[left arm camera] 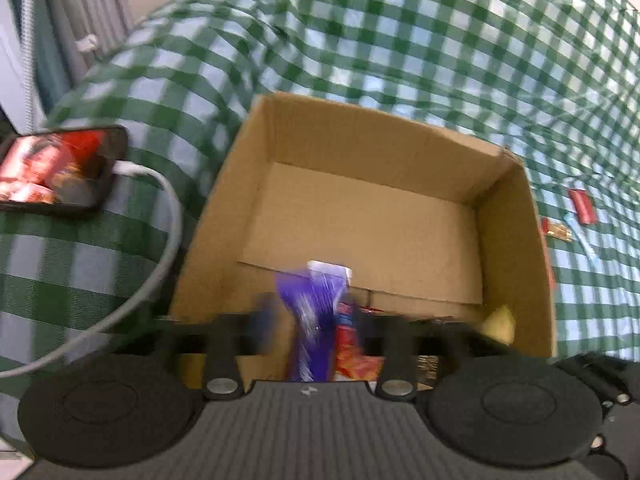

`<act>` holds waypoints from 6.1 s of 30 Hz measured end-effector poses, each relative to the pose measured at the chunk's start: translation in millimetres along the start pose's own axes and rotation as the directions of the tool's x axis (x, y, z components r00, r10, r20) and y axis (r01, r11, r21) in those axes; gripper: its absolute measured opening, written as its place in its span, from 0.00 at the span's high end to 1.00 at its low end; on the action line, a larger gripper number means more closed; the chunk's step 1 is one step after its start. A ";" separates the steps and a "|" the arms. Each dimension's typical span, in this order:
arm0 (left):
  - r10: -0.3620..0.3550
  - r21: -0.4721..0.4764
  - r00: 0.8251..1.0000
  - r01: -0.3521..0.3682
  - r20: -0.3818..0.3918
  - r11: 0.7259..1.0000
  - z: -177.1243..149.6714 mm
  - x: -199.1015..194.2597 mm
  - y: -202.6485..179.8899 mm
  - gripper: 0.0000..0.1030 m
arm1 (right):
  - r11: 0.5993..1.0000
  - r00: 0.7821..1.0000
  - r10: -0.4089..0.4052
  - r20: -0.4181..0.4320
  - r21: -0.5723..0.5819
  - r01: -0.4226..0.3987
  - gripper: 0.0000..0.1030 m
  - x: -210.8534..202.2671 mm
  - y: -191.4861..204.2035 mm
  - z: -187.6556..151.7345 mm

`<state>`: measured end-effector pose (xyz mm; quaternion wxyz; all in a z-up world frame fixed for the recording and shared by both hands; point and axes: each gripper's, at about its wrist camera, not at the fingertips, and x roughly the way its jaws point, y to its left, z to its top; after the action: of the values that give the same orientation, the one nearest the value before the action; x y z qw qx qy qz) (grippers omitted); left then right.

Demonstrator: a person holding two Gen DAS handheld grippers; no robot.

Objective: Organize snacks

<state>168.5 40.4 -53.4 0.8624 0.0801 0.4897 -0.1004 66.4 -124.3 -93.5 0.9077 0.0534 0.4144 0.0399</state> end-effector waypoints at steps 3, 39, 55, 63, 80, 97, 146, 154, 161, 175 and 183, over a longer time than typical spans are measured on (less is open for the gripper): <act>0.114 0.036 0.982 -0.121 0.153 0.992 -9.1 -30.2 6.2 0.00 | 0.998 0.998 -0.059 0.015 0.029 0.058 0.11 -11.5 1.9 4.2; 0.043 0.092 0.976 -0.063 0.212 0.994 -176.2 -202.9 -24.6 0.00 | 0.989 0.960 -0.145 0.240 0.036 0.140 0.02 -210.5 53.0 -110.5; 0.045 0.095 0.972 -0.069 0.231 0.993 -186.3 -215.8 -28.3 0.00 | 0.989 0.954 -0.147 0.263 0.034 0.143 0.01 -229.9 53.4 -121.9; 0.045 0.090 0.975 -0.066 0.216 0.994 -191.0 -217.1 -29.1 0.00 | 0.989 0.954 -0.149 0.259 0.035 0.145 0.01 -227.5 54.7 -122.2; 0.046 0.092 0.982 -0.064 0.182 0.994 -189.8 -210.5 -31.2 0.00 | 0.988 0.959 -0.151 0.238 0.032 0.148 0.01 -231.2 53.8 -125.3; 0.046 0.103 0.988 -0.061 0.146 0.993 -187.8 -200.1 -30.8 0.00 | 0.988 0.968 -0.152 0.201 0.030 0.149 0.01 -217.1 49.0 -124.8; 0.079 0.159 0.997 -0.077 -0.008 0.984 -187.1 -156.3 -45.6 0.00 | 0.988 0.989 -0.149 0.006 0.035 0.149 0.01 -172.6 34.6 -128.0; 0.085 0.167 0.996 -0.080 -0.025 0.983 -186.8 -150.7 -48.6 0.00 | 0.989 0.990 -0.143 -0.011 0.034 0.144 0.01 -168.2 30.4 -129.9; 0.090 0.177 0.995 -0.083 -0.033 0.981 -184.9 -146.0 -50.7 0.00 | 0.990 0.990 -0.138 -0.025 0.033 0.139 0.01 -163.5 27.6 -130.5; 0.080 0.190 0.996 -0.074 -0.024 0.979 -176.4 -141.7 -56.3 0.00 | 0.988 0.989 -0.149 -0.020 0.029 0.149 0.01 -157.8 21.8 -127.0; 0.068 0.193 0.998 -0.068 0.005 0.979 -159.2 -146.4 -62.0 0.00 | 0.988 0.987 -0.154 0.044 0.026 0.153 0.01 -163.5 20.1 -121.5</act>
<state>-52.2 32.0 -10.7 0.8531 0.1801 0.4753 -0.1177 -132.8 -115.8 -47.7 0.9166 0.0326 0.3969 -0.0359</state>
